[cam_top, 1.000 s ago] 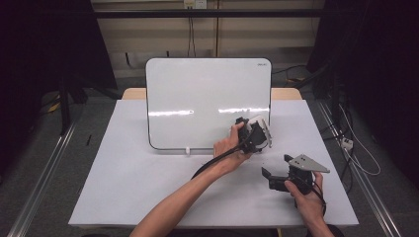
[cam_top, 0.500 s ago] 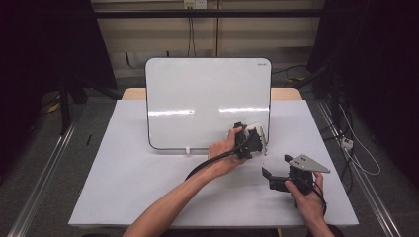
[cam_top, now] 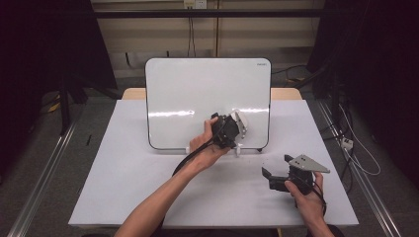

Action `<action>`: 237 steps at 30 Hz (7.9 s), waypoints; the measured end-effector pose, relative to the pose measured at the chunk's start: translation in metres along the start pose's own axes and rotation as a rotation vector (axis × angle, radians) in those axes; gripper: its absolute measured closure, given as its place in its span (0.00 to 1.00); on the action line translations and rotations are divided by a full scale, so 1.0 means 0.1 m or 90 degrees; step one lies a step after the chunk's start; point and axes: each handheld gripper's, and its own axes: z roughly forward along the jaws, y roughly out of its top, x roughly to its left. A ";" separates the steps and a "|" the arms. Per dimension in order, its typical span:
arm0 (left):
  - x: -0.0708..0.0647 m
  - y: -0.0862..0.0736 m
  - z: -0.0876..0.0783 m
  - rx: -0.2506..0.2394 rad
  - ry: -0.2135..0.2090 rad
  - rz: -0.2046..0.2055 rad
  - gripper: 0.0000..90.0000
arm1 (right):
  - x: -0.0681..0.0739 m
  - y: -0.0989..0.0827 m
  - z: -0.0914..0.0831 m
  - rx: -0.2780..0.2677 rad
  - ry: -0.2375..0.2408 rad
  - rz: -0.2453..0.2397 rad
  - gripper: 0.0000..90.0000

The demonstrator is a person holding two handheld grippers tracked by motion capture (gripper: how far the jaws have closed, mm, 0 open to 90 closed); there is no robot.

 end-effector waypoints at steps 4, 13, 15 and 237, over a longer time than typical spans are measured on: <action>-0.07 0.05 0.01 0.029 0.025 0.038 0.34 | 0.00 0.00 0.01 0.001 -0.001 0.003 0.06; -0.17 0.21 0.08 0.017 0.021 0.035 0.34 | 0.00 0.01 0.02 -0.002 -0.003 -0.001 0.06; -0.23 0.26 0.10 0.017 0.020 0.051 0.34 | 0.00 0.01 0.02 -0.002 -0.002 -0.002 0.06; 0.80 -1.69 -0.72 -0.020 0.020 -0.308 0.09 | 0.01 0.01 0.02 -0.011 0.005 0.001 0.06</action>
